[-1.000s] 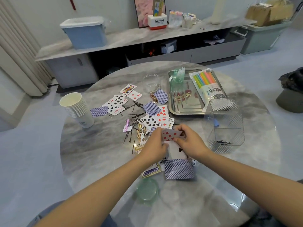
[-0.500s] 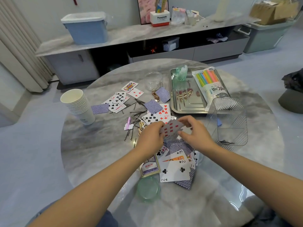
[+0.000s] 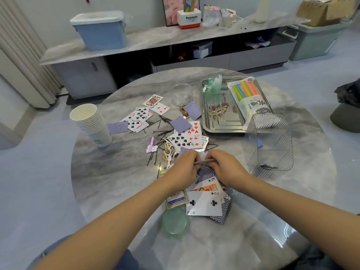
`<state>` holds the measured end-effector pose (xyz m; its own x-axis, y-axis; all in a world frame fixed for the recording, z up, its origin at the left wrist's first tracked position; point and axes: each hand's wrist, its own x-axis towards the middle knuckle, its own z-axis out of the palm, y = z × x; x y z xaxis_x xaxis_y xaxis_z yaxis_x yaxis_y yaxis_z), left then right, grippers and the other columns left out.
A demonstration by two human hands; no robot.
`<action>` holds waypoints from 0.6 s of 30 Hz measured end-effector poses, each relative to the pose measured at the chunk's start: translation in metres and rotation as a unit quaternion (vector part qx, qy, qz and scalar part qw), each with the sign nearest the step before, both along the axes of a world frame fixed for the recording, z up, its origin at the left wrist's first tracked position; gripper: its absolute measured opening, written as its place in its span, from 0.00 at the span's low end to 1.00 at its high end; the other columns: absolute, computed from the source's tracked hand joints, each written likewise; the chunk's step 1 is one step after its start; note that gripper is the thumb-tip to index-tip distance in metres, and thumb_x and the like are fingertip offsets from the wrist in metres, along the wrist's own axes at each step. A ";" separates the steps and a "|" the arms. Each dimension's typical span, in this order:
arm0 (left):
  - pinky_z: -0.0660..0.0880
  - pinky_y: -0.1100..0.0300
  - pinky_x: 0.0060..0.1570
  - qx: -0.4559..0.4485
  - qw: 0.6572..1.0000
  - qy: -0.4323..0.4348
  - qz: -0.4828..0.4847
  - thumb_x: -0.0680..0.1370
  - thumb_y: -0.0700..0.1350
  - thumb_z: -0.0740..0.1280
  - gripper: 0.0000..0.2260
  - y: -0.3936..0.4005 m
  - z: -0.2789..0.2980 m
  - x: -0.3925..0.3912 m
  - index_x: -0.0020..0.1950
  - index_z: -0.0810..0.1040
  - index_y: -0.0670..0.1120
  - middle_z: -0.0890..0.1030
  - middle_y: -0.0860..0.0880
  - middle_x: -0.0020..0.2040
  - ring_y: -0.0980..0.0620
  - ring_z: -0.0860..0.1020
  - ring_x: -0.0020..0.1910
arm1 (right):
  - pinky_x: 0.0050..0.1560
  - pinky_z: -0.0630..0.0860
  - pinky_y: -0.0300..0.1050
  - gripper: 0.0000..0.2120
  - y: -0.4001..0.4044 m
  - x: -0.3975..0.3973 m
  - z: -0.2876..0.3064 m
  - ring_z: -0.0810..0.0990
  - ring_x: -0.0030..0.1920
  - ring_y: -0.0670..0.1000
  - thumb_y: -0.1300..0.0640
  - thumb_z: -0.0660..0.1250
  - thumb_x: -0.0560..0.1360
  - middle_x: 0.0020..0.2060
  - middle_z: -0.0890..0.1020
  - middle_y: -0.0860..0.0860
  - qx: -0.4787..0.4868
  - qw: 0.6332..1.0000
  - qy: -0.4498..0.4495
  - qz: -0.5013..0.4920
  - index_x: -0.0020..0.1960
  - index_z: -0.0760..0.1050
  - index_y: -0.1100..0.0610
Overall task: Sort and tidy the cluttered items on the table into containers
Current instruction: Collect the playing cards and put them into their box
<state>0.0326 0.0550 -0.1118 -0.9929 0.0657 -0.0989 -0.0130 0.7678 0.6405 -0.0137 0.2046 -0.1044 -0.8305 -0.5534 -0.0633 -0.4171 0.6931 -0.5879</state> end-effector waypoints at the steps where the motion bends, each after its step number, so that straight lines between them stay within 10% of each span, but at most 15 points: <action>1: 0.68 0.61 0.48 -0.006 1.000 -0.001 -0.001 0.79 0.42 0.63 0.05 -0.002 0.002 0.000 0.53 0.68 0.49 0.71 0.51 0.52 0.51 0.70 0.50 | 0.43 0.67 0.39 0.06 0.001 -0.001 0.002 0.75 0.48 0.50 0.62 0.60 0.77 0.47 0.77 0.51 0.008 1.000 0.013 -0.009 0.52 0.74 0.57; 4: 0.61 0.52 0.66 -0.100 0.995 -0.019 0.001 0.76 0.53 0.67 0.18 -0.017 0.012 0.006 0.63 0.68 0.51 0.70 0.50 0.61 0.51 0.67 0.63 | 0.42 0.70 0.42 0.06 0.002 -0.002 0.013 0.75 0.46 0.50 0.62 0.60 0.77 0.50 0.79 0.52 0.036 0.999 0.031 -0.023 0.51 0.74 0.56; 10: 0.59 0.48 0.70 -0.221 0.965 -0.142 -0.004 0.67 0.66 0.70 0.39 -0.035 0.011 0.033 0.72 0.59 0.53 0.59 0.47 0.71 0.45 0.57 0.71 | 0.38 0.69 0.41 0.05 0.001 0.005 0.038 0.75 0.48 0.52 0.58 0.60 0.78 0.53 0.79 0.51 0.131 0.990 0.049 -0.004 0.53 0.72 0.54; 18: 0.67 0.49 0.64 -0.125 0.980 -0.106 0.111 0.69 0.56 0.70 0.27 -0.026 -0.006 0.044 0.65 0.66 0.52 0.63 0.48 0.63 0.48 0.60 0.68 | 0.30 0.64 0.40 0.02 -0.011 0.014 0.042 0.72 0.43 0.51 0.59 0.60 0.77 0.51 0.79 0.53 0.157 0.986 0.058 0.026 0.48 0.70 0.53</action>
<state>0.0761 0.0288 -0.1181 -0.9356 -0.2025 -0.2893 -0.3099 0.8634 0.3981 0.0007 0.1932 -0.0621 -0.8137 -0.5631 -0.1439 -0.5084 0.8096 -0.2935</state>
